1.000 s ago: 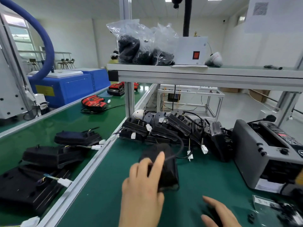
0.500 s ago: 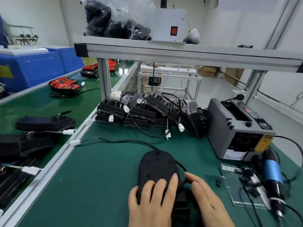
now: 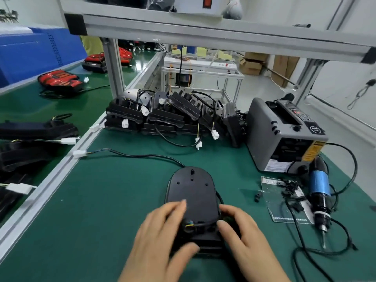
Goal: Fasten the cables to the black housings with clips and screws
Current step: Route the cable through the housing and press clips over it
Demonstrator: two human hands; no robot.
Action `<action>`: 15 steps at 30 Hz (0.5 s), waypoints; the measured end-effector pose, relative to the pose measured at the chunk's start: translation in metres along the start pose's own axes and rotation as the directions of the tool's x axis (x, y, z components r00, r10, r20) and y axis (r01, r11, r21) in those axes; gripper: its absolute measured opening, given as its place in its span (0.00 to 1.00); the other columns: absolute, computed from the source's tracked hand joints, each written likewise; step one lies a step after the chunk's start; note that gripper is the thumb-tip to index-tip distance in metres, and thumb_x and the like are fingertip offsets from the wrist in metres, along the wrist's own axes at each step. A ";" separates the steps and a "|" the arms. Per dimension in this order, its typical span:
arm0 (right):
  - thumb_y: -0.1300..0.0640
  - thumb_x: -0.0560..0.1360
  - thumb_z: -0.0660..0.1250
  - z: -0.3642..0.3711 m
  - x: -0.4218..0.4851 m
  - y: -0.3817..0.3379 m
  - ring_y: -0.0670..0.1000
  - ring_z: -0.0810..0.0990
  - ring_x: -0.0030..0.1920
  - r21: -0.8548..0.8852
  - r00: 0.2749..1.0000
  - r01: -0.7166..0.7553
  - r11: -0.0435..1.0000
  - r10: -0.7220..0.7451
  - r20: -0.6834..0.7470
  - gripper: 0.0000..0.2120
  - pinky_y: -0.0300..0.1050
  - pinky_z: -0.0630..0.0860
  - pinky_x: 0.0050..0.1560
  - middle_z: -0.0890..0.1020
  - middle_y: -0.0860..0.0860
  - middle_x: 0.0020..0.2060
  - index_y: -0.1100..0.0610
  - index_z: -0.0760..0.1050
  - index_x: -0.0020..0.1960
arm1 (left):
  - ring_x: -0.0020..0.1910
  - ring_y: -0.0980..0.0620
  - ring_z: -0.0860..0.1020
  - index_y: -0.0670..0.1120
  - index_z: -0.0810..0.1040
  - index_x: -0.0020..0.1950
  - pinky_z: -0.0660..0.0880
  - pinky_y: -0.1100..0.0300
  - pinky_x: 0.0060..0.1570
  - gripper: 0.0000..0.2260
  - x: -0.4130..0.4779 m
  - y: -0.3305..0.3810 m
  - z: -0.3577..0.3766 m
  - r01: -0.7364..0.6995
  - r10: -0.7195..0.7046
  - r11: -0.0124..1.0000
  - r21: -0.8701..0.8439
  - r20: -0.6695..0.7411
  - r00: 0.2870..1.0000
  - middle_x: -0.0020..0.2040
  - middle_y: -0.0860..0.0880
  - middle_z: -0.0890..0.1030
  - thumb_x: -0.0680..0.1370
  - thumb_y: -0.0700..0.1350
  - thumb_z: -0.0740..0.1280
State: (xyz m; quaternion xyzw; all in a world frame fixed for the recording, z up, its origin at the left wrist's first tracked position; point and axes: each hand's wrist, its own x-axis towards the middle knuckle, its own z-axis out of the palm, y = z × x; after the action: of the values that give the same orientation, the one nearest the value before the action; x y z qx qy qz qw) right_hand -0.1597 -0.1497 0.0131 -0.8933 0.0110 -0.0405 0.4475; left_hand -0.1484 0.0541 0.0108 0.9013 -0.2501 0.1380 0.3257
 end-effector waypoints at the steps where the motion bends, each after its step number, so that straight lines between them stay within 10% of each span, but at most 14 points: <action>1: 0.49 0.76 0.64 0.000 0.000 0.000 0.33 0.67 0.62 -0.009 1.000 0.000 1.000 0.000 0.005 0.11 0.33 0.64 0.62 0.74 0.33 0.56 0.37 0.69 0.56 | 0.66 0.68 0.61 0.60 0.66 0.70 0.63 0.69 0.63 0.28 0.001 -0.004 -0.002 0.047 -0.047 0.997 -0.058 0.000 0.999 0.67 0.69 0.63 0.70 0.64 0.58; 6: 0.43 0.76 0.61 -0.001 0.000 0.000 0.31 0.65 0.62 -0.075 1.000 -0.003 0.997 0.005 0.024 0.09 0.32 0.63 0.62 0.71 0.31 0.56 0.34 0.66 0.54 | 0.61 0.60 0.69 0.49 0.81 0.57 0.70 0.62 0.54 0.21 0.001 -0.005 0.008 -0.015 0.013 1.000 -0.019 -0.068 0.998 0.58 0.61 0.77 0.72 0.59 0.60; 15: 0.38 0.74 0.60 -0.022 0.002 -0.005 0.34 0.64 0.63 -0.225 0.989 0.031 0.974 0.003 0.148 0.21 0.34 0.62 0.64 0.71 0.35 0.59 0.38 0.65 0.66 | 0.54 0.54 0.72 0.51 0.78 0.56 0.58 0.73 0.63 0.22 0.004 -0.002 0.016 -0.065 0.072 0.997 0.042 -0.194 0.978 0.56 0.59 0.73 0.79 0.63 0.52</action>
State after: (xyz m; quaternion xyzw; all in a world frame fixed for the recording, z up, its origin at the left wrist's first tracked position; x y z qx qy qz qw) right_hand -0.1596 -0.1646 0.0309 -0.9391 -0.0237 0.0238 0.3421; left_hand -0.1426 0.0432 -0.0006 0.8797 -0.2455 0.2415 0.3278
